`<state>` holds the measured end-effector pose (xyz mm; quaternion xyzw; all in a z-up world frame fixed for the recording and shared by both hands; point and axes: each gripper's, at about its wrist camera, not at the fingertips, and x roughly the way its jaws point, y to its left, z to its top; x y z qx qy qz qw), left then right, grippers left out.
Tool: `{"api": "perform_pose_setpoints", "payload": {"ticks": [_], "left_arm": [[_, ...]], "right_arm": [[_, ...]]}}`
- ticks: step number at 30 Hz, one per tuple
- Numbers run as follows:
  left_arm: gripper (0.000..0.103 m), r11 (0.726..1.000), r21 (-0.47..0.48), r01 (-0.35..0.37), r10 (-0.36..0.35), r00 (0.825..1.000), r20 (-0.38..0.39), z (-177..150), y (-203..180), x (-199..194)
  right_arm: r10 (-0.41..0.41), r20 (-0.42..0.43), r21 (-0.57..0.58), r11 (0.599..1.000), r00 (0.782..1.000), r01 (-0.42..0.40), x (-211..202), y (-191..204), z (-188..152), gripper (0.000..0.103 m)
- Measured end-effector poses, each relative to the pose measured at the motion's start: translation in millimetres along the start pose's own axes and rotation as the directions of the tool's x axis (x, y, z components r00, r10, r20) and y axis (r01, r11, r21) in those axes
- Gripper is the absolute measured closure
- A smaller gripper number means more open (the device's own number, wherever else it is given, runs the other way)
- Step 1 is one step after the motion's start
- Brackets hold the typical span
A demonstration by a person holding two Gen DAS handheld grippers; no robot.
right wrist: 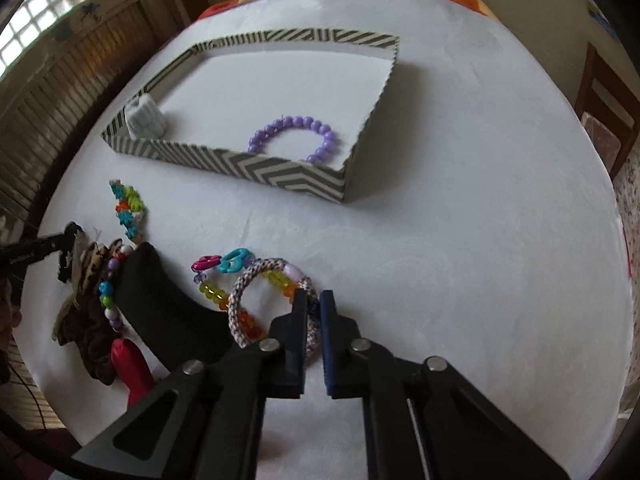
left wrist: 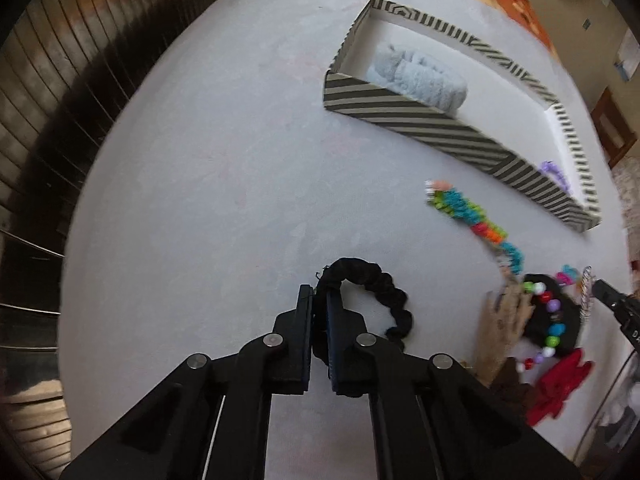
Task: Organize jewelry
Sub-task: 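Grasp the black scrunchie with the left tool while the right tool grasps the silver-pink beaded bracelet, then lower the black scrunchie into the tray with the left tool while the right tool releases the beaded bracelet there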
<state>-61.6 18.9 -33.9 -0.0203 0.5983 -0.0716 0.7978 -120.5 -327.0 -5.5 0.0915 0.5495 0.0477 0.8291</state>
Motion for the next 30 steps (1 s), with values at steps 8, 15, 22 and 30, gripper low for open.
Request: {"api": "perform_pose_setpoints", "payload": {"ticks": [8,15,22,30], "left_arm": [[0.103,0.998,0.011,0.066,-0.067,0.994,0.082,21.2,-11.4,-46.1],[0.103,0.994,0.057,0.090,-0.098,0.984,0.149,54.5,-40.5,-69.1],[0.103,0.989,0.112,0.097,-0.117,0.974,0.195,94.8,-69.4,-78.0],[0.103,0.984,0.148,0.102,-0.128,0.975,0.180,140.3,-102.2,-52.9]], "right_arm": [[0.035,0.095,0.015,0.999,0.995,-0.037,-43.8,2.5,7.8,0.097],[0.044,0.157,-0.007,0.999,0.987,-0.044,-63.4,17.4,39.1,0.097],[0.026,0.162,-0.027,0.999,0.986,-0.022,-53.3,28.4,73.3,0.097],[-0.009,0.123,-0.028,1.000,0.992,0.013,-20.6,26.0,113.3,0.097]]}}
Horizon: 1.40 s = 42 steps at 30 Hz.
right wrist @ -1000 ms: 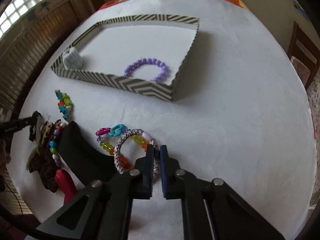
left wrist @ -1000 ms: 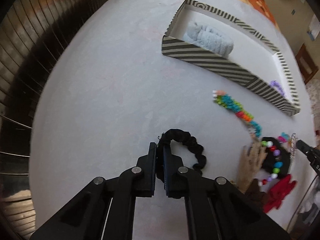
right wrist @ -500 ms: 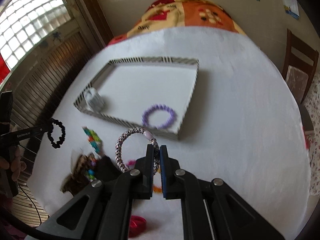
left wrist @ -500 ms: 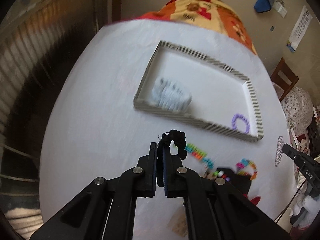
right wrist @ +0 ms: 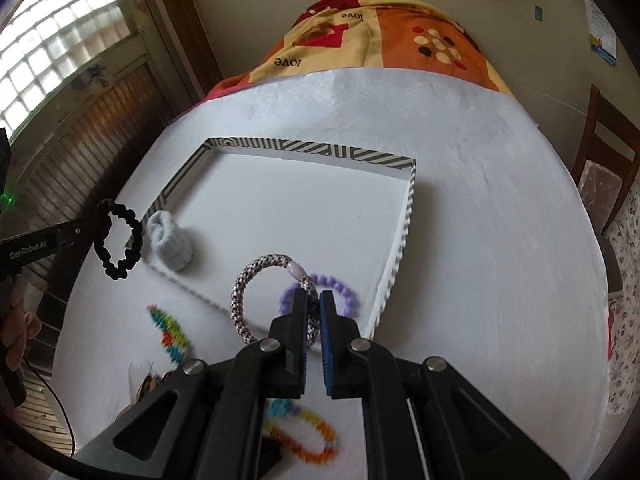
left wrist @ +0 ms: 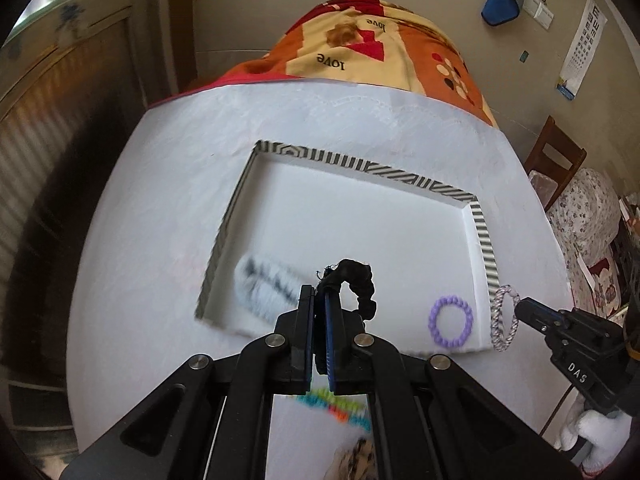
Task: Organize jewelry
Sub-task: 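Lower the black scrunchie into the tray with the left tool while the right tool releases the beaded bracelet there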
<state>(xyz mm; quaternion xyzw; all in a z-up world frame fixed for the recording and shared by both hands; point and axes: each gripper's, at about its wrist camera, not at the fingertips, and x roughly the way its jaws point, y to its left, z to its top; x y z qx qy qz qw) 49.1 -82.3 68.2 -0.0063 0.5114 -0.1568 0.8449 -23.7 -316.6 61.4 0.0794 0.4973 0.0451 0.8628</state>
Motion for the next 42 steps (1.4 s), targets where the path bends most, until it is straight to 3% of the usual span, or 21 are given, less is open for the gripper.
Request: {"api": "perform_pose_setpoints", "payload": {"ticks": [10,19,22,23,25,28,32,38,42], "left_arm": [[0.103,0.999,0.003,-0.034,0.034,0.998,-0.052,46.1,4.7,61.8],[0.103,0.996,-0.051,-0.079,0.072,0.989,-0.126,46.5,37.6,101.4],[0.103,0.995,-0.068,-0.080,0.069,0.987,-0.146,42.2,41.4,107.3],[0.103,0.994,-0.071,-0.080,0.069,0.987,-0.148,40.8,42.3,108.4],[0.103,0.994,-0.076,-0.083,0.071,0.986,-0.151,38.8,42.8,108.1],[0.083,0.993,-0.089,-0.080,0.066,0.987,-0.145,37.3,43.9,103.0],[0.071,0.991,-0.094,-0.095,0.086,0.992,-0.095,35.7,43.8,84.3],[0.070,0.991,-0.059,-0.123,0.122,0.992,-0.030,30.4,34.4,50.9],[0.070,0.989,-0.044,-0.142,0.143,0.990,0.006,22.4,27.8,29.2]], "right_arm": [[-0.037,-0.066,0.046,0.998,0.997,0.040,59.7,-23.8,34.3,0.097],[-0.061,-0.111,0.066,0.995,0.992,0.069,93.7,-35.9,36.8,0.097],[-0.034,-0.123,0.101,0.994,0.992,0.046,98.7,-39.8,33.6,0.097],[-0.031,-0.122,0.106,0.993,0.992,0.044,98.9,-39.7,32.5,0.092],[-0.034,-0.123,0.099,0.994,0.992,0.046,99.2,-36.9,30.2,0.088],[-0.029,-0.121,0.091,0.995,0.992,0.040,96.0,-33.2,29.6,0.083],[-0.009,-0.104,0.098,0.995,0.994,0.019,86.7,-28.2,27.2,0.063],[0.015,-0.085,0.097,0.995,0.996,-0.007,69.7,-19.7,22.7,0.061],[0.023,-0.050,0.095,0.995,0.998,-0.018,46.6,-12.3,16.7,0.054]]}}
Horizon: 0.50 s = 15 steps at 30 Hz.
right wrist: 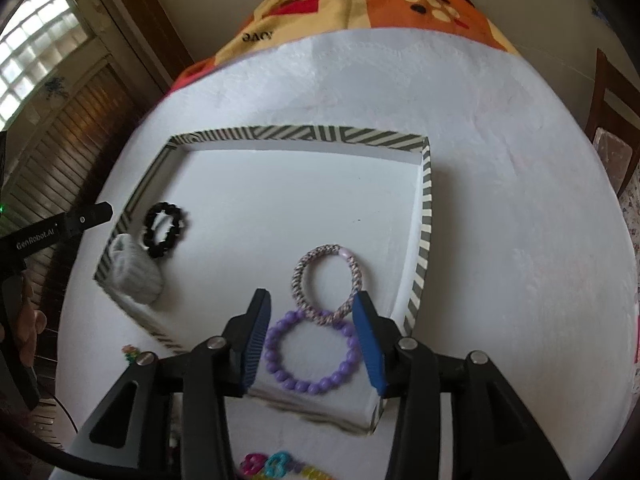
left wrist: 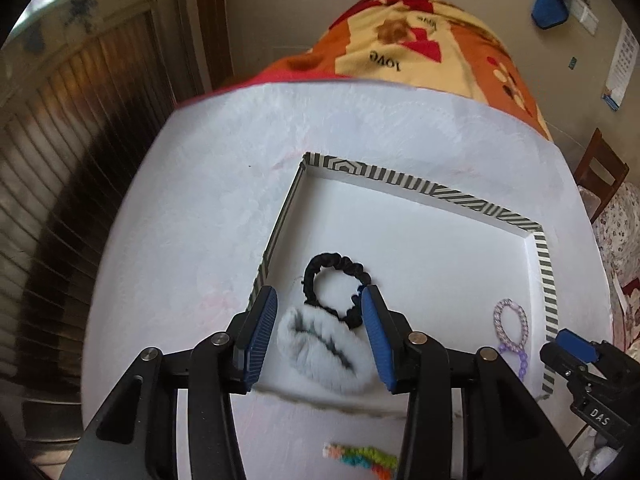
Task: Organize jewelry
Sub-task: 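Lower the black scrunchie into the tray with the left tool while the right tool releases the beaded bracelet there, then withdraw both open tools from the tray toward the remaining accessories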
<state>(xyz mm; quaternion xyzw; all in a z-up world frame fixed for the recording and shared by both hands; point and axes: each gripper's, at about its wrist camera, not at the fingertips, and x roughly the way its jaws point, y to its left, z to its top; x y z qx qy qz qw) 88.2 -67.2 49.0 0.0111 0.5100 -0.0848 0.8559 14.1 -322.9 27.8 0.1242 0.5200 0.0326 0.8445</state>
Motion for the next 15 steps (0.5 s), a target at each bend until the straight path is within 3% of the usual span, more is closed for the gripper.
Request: {"api": "perform_pose_setpoints", "payload": {"ticks": [15], "left_arm": [[0.070,0.999,0.029,-0.016,0.014,0.998,0.062,-62.9,-26.0,-68.1]], "right_arm": [[0.014,0.070,-0.004,1.000,0.997,-0.013,-71.8,17.7,-57.2,0.048]]}}
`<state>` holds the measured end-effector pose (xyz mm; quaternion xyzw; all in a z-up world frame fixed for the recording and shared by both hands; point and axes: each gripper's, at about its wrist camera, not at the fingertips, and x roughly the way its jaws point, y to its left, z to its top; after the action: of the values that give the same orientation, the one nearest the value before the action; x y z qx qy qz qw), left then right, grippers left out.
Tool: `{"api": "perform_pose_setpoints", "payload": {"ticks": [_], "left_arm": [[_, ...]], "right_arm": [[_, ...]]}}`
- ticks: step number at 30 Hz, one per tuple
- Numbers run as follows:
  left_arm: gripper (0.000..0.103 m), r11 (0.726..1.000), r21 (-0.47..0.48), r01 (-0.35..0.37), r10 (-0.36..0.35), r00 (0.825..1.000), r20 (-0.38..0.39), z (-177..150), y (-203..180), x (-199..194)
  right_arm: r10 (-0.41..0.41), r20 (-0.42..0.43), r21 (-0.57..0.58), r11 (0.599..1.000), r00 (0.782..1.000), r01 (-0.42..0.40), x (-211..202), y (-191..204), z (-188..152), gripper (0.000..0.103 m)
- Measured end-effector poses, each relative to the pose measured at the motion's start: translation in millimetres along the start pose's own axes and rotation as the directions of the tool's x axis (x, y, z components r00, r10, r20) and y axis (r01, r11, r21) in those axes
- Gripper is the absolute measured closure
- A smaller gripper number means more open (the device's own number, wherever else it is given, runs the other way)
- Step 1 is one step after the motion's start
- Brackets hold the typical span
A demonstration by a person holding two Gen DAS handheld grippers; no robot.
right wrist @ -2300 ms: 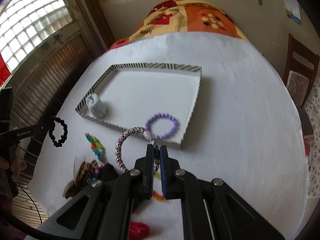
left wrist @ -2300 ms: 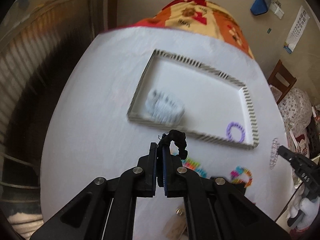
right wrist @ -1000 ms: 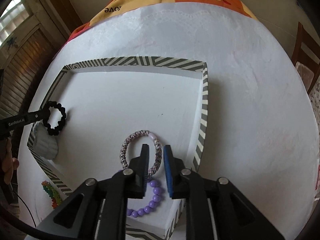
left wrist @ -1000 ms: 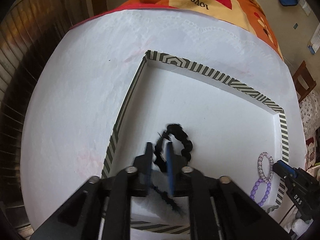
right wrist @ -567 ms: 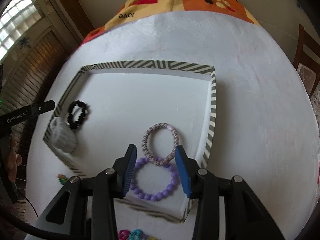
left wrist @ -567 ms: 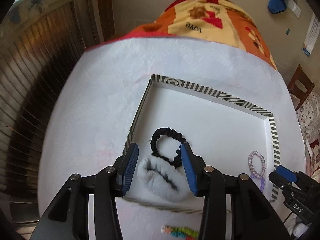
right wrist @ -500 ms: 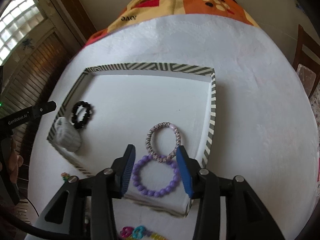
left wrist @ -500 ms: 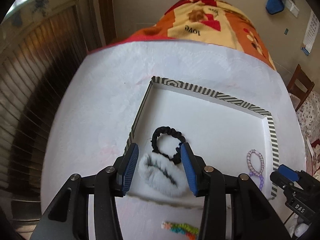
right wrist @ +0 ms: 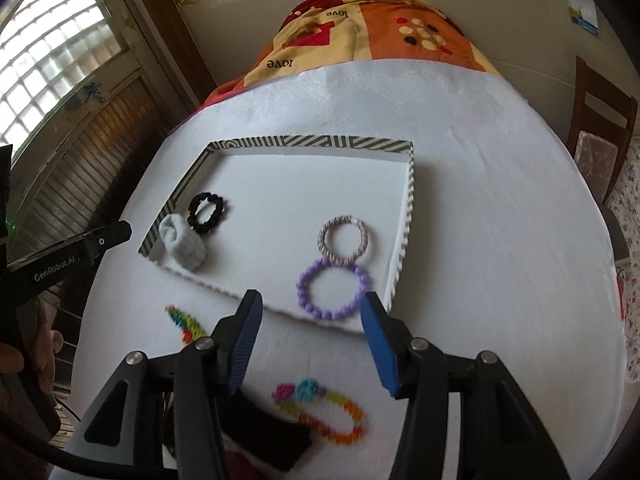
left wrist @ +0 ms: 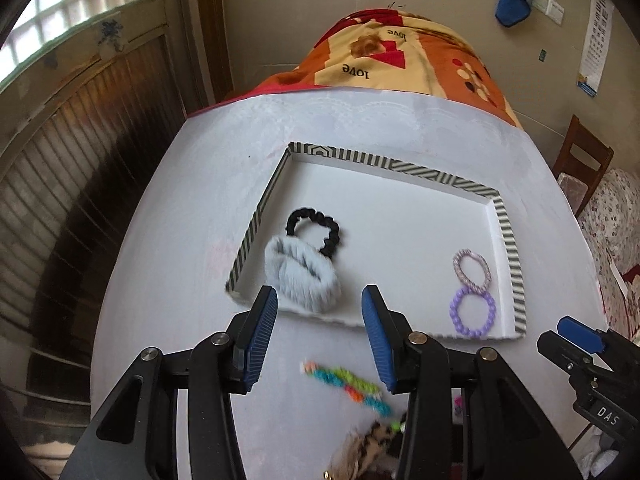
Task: Organize jewelry
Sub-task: 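Withdraw both open tools from the tray toward the remaining accessories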
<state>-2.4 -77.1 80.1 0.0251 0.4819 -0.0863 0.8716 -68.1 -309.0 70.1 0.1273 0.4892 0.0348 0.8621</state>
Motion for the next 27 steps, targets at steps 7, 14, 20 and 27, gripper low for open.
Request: {"api": "perform_pose_setpoints", "payload": {"ticks": [7,14,20,27], "left_arm": [[0.070,1.000,-0.002,0.002,-0.002,1.000,0.003,-30.7,-7.0,-23.9],[0.070,1.000,0.002,0.004,-0.004,1.000,0.007,-55.9,-13.3,-43.9],[0.070,1.000,0.007,0.001,-0.001,1.000,0.009,-72.9,-15.6,-53.8],[0.070,1.000,-0.001,-0.002,0.002,1.000,0.012,-86.9,-15.7,-62.5]], "right_arm": [[-0.008,0.002,-0.015,1.000,1.000,0.008,-23.8,5.6,-29.0,0.046],[-0.011,0.021,-0.029,1.000,1.000,0.011,-45.7,12.3,-51.0,0.044],[-0.017,0.023,-0.046,0.999,1.000,0.018,-56.5,18.4,-65.8,0.043],[-0.018,0.024,-0.057,0.998,1.000,0.019,-65.7,22.6,-77.8,0.042]]}}
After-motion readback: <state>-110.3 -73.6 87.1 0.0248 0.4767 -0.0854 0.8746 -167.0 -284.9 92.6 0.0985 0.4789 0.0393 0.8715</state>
